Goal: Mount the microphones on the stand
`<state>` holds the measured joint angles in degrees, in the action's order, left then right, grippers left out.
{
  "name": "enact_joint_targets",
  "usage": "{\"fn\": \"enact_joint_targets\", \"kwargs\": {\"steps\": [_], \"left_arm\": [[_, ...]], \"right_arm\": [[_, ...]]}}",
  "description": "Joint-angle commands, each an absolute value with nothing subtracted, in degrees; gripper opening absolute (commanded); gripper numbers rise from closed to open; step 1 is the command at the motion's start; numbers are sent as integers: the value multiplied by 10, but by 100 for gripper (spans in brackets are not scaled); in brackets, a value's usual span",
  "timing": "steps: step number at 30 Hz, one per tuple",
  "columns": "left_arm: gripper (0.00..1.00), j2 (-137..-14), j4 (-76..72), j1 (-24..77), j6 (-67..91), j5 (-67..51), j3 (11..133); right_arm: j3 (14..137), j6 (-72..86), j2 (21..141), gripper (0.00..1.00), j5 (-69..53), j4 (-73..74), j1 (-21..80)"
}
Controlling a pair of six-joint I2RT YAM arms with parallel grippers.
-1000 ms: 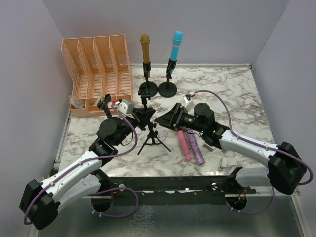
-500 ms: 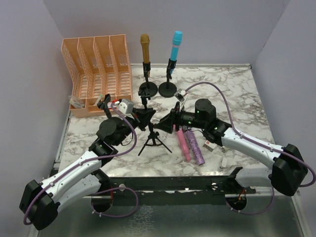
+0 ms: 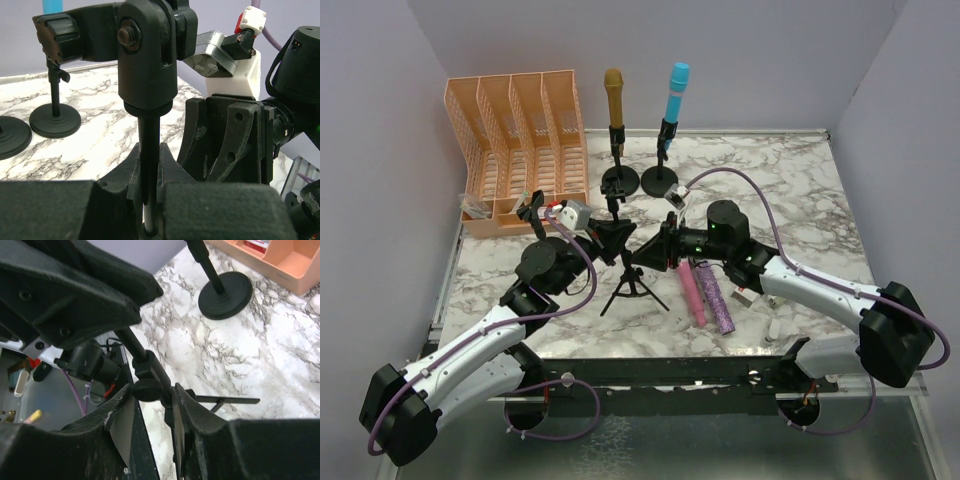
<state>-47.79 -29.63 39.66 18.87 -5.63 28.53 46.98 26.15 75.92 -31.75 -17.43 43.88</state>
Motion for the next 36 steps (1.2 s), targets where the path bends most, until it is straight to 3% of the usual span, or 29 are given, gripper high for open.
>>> {"fn": "enact_joint_targets", "kwargs": {"steps": [1, 5, 7, 9, 14, 24, 28, 30, 34, 36], "left_arm": [[0, -471, -337, 398, 199, -74, 294], [0, -470, -337, 398, 200, -75, 293], [0, -469, -337, 398, 200, -75, 291], [0, -467, -337, 398, 200, -74, 291], [0, -466, -337, 398, 197, -68, 293], [0, -456, -350, 398, 169, -23, 288], [0, -451, -353, 398, 166, -22, 286], [0, -451, -353, 398, 173, -28, 286], [0, -451, -352, 398, 191, -40, 283], [0, -448, -352, 398, 197, -43, 281]], "right_arm": [[465, 290, 768, 38, -327, -229, 440], [462, 295, 767, 35, -328, -235, 440], [461, 299, 766, 21, -329, -238, 440], [465, 306, 768, 14, -332, -232, 440], [472, 364, 781, 1, -309, -208, 440], [437, 759, 775, 1, -221, -169, 439], [371, 880, 754, 1, -212, -316, 446], [412, 816, 754, 14, -219, -278, 447], [438, 657, 735, 52, -203, -250, 447], [431, 577, 716, 64, -194, -252, 447]]}}
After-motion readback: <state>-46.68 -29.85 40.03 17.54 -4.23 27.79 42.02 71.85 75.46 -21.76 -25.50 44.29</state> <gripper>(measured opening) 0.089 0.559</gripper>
